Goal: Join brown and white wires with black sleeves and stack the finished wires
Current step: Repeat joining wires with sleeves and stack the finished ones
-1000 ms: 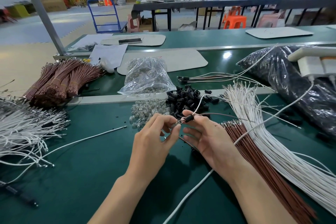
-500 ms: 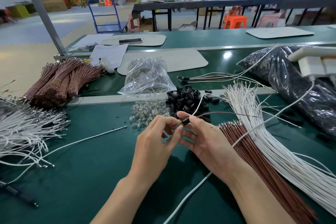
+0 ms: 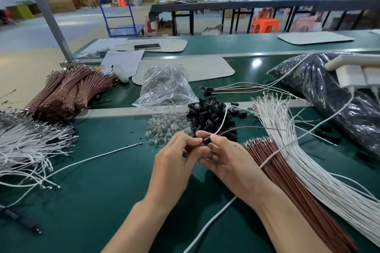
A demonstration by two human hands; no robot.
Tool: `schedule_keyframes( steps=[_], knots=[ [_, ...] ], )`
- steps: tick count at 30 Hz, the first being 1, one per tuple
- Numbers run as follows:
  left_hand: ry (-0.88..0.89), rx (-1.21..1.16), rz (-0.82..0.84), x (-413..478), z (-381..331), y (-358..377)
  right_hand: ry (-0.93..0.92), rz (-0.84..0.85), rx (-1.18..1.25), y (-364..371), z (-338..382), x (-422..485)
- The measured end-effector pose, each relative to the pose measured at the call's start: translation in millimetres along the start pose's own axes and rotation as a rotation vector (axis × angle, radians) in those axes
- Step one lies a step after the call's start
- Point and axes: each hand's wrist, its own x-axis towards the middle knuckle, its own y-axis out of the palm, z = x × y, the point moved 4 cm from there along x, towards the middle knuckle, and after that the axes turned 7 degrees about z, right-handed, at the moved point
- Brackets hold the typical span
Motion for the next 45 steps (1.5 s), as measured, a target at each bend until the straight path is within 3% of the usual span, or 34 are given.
schedule_keyframes(
  steps=[11, 15, 24, 45],
  knots=[
    [-0.103, -0.030, 0.001, 3, 13, -3, 0.014, 0.017, 0.002, 0, 2, -1],
    [-0.078, -0.013, 0.005, 5, 11, -3, -0.079, -0.162, 0.019, -8, 4, 3],
    [-0.202, 0.215, 0.117, -1, 6, 4, -0.209, -0.290, -0.047, -13, 0, 4],
    [-0.269, 0.533, 0.078, 3, 2, 4, -0.160, -0.191, -0.134, -17, -10, 11]
  ],
)
